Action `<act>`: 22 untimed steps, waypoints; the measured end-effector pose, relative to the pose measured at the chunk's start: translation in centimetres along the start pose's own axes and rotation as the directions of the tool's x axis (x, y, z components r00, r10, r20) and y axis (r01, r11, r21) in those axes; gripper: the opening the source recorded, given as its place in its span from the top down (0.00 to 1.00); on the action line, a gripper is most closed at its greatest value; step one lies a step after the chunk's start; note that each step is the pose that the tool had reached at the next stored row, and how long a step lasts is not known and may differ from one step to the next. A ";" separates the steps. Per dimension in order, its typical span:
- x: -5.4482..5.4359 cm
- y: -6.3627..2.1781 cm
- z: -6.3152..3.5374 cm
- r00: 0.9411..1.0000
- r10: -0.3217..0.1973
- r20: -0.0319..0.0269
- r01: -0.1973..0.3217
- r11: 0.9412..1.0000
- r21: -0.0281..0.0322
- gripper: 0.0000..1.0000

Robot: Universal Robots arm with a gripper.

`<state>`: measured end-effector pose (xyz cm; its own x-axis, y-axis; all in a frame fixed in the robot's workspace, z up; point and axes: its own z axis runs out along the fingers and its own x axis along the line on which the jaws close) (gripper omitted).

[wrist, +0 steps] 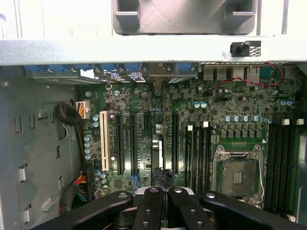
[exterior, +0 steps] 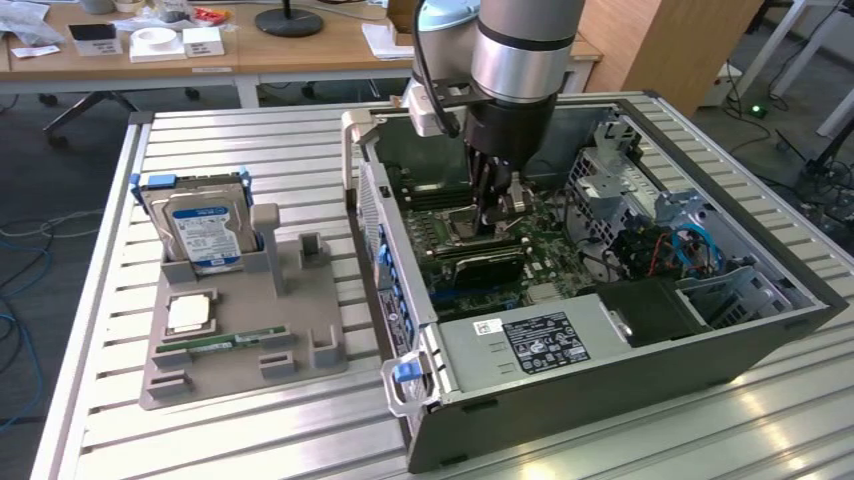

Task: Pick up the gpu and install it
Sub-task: 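Press down on the gpu until it lock into place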

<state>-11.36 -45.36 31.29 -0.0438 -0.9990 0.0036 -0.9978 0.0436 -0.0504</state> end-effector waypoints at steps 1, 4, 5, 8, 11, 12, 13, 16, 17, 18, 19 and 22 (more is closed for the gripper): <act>0.0 0.00 0.01 1.000 0.000 0.000 0.000 1.000 0.000 0.89; -0.1 0.02 0.02 1.000 0.000 0.000 0.000 1.000 0.000 0.89; -0.1 0.02 0.02 1.000 0.000 0.000 0.000 1.000 0.000 0.89; -0.1 0.02 0.02 1.000 0.000 0.000 0.000 1.000 0.000 0.89; -0.1 0.03 0.17 1.000 0.000 0.000 0.000 1.000 0.000 0.89; -0.1 0.03 0.26 1.000 0.000 0.000 0.000 1.000 0.000 0.89; -0.1 0.04 0.35 1.000 0.000 0.000 0.000 1.000 0.000 0.89; -0.1 0.07 0.92 1.000 0.000 0.000 0.000 1.000 0.000 0.89; -0.1 0.07 0.93 1.000 0.000 0.000 0.000 1.000 0.000 0.89; -0.1 0.07 0.93 1.000 0.000 0.000 0.000 1.000 0.000 0.89; -0.1 0.07 0.92 1.000 0.000 0.000 0.000 1.000 0.000 0.89; -0.1 0.07 0.93 1.000 0.000 0.000 0.000 1.000 0.000 0.89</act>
<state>-11.38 -45.25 30.35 -0.0439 -0.9990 0.0038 -0.9978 0.0437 -0.0504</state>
